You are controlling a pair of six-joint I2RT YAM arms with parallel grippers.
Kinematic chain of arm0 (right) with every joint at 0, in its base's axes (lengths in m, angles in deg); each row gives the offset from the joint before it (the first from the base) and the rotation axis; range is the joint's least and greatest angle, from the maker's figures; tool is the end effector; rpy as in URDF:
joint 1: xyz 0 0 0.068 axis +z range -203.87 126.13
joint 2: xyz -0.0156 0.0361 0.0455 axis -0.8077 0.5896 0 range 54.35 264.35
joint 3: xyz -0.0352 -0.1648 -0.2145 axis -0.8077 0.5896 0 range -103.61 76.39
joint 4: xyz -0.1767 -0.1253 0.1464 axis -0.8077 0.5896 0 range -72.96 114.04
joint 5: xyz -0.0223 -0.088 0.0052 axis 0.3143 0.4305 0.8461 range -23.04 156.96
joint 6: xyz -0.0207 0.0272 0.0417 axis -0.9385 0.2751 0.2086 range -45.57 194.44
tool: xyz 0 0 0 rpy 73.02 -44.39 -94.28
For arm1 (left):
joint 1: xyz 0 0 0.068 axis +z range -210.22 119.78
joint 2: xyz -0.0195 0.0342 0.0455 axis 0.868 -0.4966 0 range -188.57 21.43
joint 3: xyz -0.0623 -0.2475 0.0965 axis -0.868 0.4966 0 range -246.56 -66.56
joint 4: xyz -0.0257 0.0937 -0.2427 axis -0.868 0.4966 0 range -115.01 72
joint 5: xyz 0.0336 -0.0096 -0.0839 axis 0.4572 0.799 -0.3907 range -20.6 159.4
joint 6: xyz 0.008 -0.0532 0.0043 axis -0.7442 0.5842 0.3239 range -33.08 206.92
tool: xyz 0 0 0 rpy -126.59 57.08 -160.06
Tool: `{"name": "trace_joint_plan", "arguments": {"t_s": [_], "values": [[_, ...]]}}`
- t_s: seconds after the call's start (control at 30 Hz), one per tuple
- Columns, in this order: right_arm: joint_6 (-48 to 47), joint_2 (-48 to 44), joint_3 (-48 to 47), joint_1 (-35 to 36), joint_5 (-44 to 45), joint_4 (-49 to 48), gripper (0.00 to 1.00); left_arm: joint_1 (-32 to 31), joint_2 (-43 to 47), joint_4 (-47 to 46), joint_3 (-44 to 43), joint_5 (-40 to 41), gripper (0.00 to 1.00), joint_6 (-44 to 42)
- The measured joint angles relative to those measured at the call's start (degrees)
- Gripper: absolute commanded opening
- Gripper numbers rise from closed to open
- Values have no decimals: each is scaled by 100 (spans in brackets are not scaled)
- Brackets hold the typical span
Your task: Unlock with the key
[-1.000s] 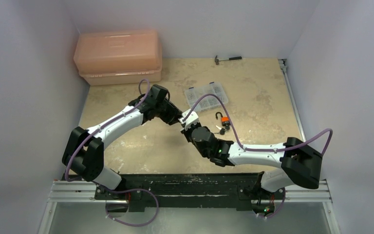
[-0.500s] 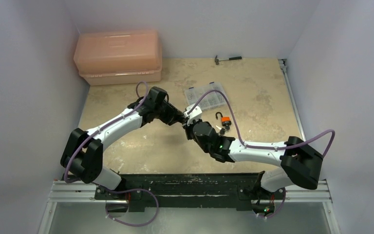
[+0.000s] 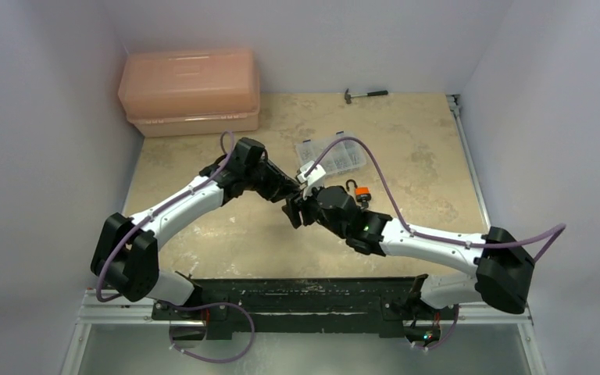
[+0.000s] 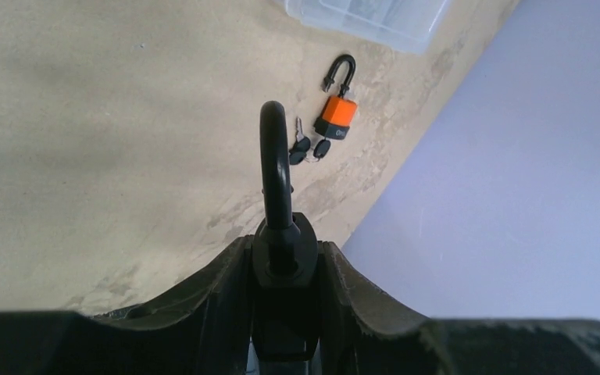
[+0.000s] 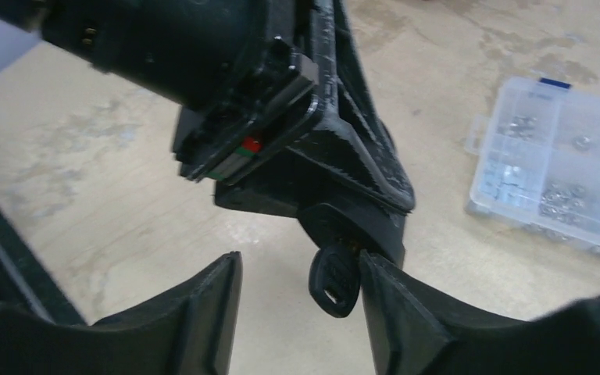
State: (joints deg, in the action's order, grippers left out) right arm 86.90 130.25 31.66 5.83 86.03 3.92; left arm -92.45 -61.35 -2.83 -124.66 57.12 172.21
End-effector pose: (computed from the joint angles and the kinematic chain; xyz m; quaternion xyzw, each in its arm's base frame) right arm 0.1607 0.2521 0.2608 -0.2306 0.7702 0.2329 0.5472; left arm 0.2572 -0.1711 0.2483 -0.3778 0.8448 -0.3641 0.1046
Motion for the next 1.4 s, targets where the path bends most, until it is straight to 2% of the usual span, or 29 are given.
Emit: {"name": "trace_joint_plan", "arguments": {"t_s": [0.13, 0.37, 0.63, 0.8, 1.07, 1.4], "values": [[35, -210, -243, -22, -743, 627, 79, 76, 37, -4, 0, -330, 0, -81], [337, -874, -229, -85, -1482, 1425, 87, 133, 37, 4, 2, -839, 0, -192], [1130, -1604, -120, -210, -1825, 1746, 95, 184, 118, -254, 22, -643, 0, -669], [1617, -1742, 254, -824, -2339, 1606, 96, 227, 562, -855, 280, -605, 0, -903], [2109, -1694, 332, -1672, -3482, 1180, 99, 260, 682, -2055, 664, -1008, 0, -1220], [3130, -1705, 654, -2522, -5001, -160, 99, 297, 872, -3112, 704, -1657, 0, -1622]]}}
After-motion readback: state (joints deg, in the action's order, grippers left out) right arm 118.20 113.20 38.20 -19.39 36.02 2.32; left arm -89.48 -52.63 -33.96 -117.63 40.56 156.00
